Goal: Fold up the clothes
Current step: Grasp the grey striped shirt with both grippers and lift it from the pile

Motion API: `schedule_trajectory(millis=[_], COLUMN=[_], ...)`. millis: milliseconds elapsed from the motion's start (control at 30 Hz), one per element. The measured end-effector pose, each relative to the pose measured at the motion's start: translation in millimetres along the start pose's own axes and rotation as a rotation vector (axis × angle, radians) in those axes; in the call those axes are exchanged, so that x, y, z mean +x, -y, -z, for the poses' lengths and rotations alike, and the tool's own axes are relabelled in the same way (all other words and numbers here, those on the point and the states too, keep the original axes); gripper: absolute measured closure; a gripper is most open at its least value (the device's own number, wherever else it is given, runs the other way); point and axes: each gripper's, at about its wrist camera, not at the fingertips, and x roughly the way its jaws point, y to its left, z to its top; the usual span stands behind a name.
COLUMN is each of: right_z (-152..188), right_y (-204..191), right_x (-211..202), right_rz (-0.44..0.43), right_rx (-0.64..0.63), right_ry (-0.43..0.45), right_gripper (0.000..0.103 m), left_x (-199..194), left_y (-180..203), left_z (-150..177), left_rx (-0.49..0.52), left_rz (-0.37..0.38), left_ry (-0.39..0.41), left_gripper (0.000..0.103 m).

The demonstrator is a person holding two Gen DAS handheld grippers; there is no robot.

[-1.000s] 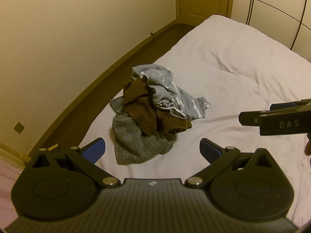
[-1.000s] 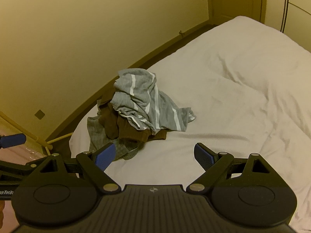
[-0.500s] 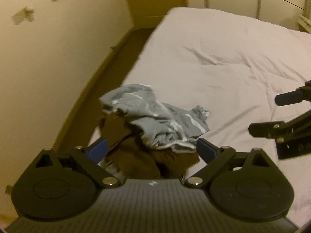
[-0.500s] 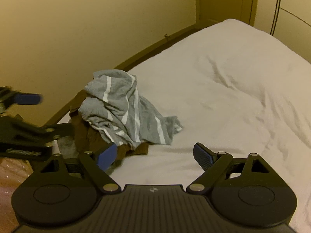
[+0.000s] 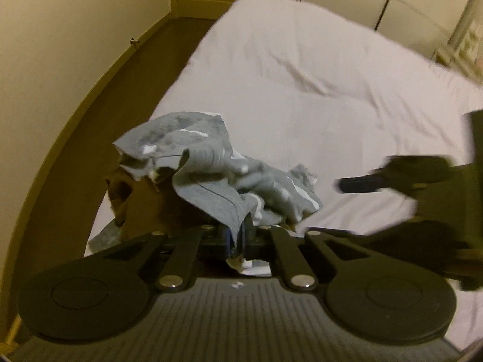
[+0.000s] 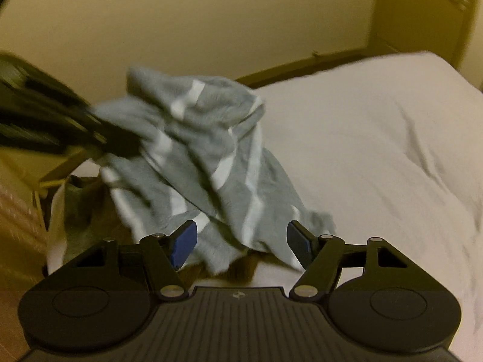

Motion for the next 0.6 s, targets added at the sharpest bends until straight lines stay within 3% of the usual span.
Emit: schedule_trajectory(millis=[167,200,233,267,300,433,600], right_z=[-12,-14,-17,-20,-22,-27,-7], right_y=[-15,-16,-15,-14,-12,5,41], right_x=[41,46,50,53,52,13,-81], right_rz=[0.000,0.002,0.000,-0.003,-0.004,0.046,0.194], right_rx=[-0.179,-0.187,-0.180,-0.169,-0.153,-0.062,0.074], right_ry=[0.005,0.001,-0.006,-0.013,-0.018,0.031,0.122], right_gripper=[0.036,0.043,0.062,0.075,0.097,0.097,0.098], left_x=[-23,-24,-23,-23,-24,-37,-53], left_y=[-19,-21,-21,-21,-20,6,39], left_z=[10,12,13,14,13,-1,-18], left_rx=[-0.015,-0.014,-0.010,-0.006,0.001,0.083,0.184], left_rz=[0.017,0.021,0.024,0.027,0.034,0.117,0.219], left_ry=[0.024,0.025,0.026,0.027,0.031,0.097,0.180], left_gripper=[0.099,0.099,0.099,0.099,0.099,0.100,0.099])
